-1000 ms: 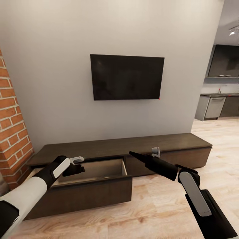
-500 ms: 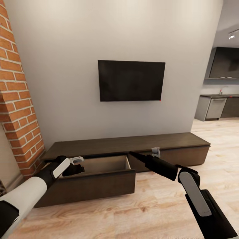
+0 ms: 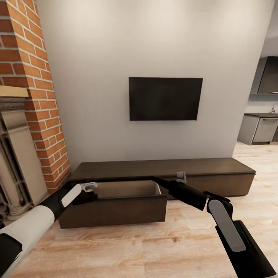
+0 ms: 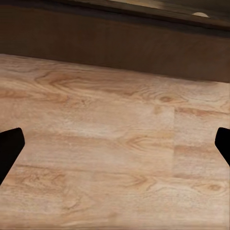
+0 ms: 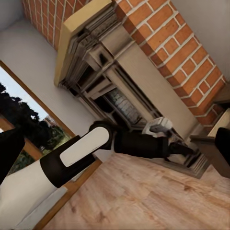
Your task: Place each of the two pumpkins and all three candles from the living room inside a cabinet in the living room (use any cabinet), then make sure every cabinet is closed, and position the cauldron so it is next to a table in the living room.
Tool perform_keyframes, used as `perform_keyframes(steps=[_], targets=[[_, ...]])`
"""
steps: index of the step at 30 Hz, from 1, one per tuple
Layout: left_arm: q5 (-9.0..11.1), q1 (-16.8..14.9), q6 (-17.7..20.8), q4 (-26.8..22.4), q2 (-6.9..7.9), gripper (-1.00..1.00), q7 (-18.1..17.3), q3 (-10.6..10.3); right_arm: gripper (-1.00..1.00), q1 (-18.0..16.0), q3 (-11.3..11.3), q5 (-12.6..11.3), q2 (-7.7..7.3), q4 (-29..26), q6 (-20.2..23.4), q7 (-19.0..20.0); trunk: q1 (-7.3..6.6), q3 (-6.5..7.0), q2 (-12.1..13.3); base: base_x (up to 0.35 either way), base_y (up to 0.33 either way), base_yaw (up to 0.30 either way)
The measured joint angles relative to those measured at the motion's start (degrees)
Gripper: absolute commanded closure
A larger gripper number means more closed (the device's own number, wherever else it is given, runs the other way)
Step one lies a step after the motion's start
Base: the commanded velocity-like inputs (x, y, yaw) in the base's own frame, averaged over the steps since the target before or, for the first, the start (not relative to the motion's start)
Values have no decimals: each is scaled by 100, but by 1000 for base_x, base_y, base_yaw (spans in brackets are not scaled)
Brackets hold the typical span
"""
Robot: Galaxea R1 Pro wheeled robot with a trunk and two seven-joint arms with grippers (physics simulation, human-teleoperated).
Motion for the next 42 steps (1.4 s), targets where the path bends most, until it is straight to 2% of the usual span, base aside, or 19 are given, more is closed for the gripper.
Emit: perform_keyframes(steps=[3, 8, 11, 12, 14, 15, 17, 19, 20, 23, 24, 28, 29, 31, 36, 42], targets=[[0, 0, -3, 0, 0, -100, 4, 0, -100, 0, 0, 3, 0, 11, 0, -77, -66, 56, 120, -32, 5, 19], [-4, 4, -6, -4, -5, -100, 9, -3, -100, 0, 5, -3, 14, 24, -5, -586, -176, 148, 321, -11, 2, 7], [-28, 9, -2, -3, -6, -100, 14, -15, -100, 0, 46, 0, 53, 117, -14, -1377, -242, 202, 441, -6, 0, 2], [-37, 12, -3, -3, -4, -100, 15, -20, -100, 0, 69, 1, 67, 173, -28, -1749, -264, 220, 481, -25, 0, 1], [-46, 17, -12, -2, -3, -100, 19, -32, -100, -3, 113, -9, 79, 241, -46, -2151, -308, 256, 562, -60, 0, 1], [-52, 20, -25, 0, -2, -100, 23, -43, -100, -7, 188, 5, 94, 316, -65, -2515, -329, 273, 602, -83, 0, 0], [-57, 23, -42, 2, -2, -100, 35, -52, -100, -23, 331, 60, 144, 453, -77, -2983, -330, 274, 604, -65, 0, 0], [-59, 25, -51, 1, -1, -100, 38, -56, -100, -40, 434, 120, 202, 588, -98, -3269, -331, 274, 604, -38, 0, 0], [-60, 27, -60, 2, -1, -100, 40, -58, -100, -58, 543, 248, 286, 754, -173, -3543, -331, 274, 604, -24, 0, 0], [-61, 29, -87, 1, -1, -100, 41, -55, -100, -97, 730, 661, 475, 1041, -351, -3943, -331, 274, 604, -15, 0, 0], [-61, 29, -143, -1, -1, -100, 42, -55, -100, -149, 817, 1013, 639, 1256, -452, -4150, -331, 274, 604, -8, 0, 0], [-62, 30, -332, 2, -1, -100, 29, -53, -100, -241, 913, 1770, 1016, 1687, -635, -4395, -331, 274, 603, -4, 0, 0], [-62, 32, -426, 3, -1, -100, 29, -53, -100, -262, 935, 2083, 1141, 1864, -796, -4454, -331, 274, 603, -2, 0, 0], [-62, 34, -563, 4, -1, -100, 29, -52, -100, -281, 971, 2412, 1249, 2030, -1125, -4510, -331, 274, 603, -1, 0, 0], [-62, 38, -747, 5, -1, -100, 25, -51, -100, -291, 993, 2664, 1324, 2170, -1484, -4546, -352, 292, 642, -17, 0, 0], [-68, 57, -1033, 10, -52, -100, 21, -84, -100, -275, 1008, 2739, 1354, 2229, -1634, -4537, -481, 399, 883, -241, 0, 0]])
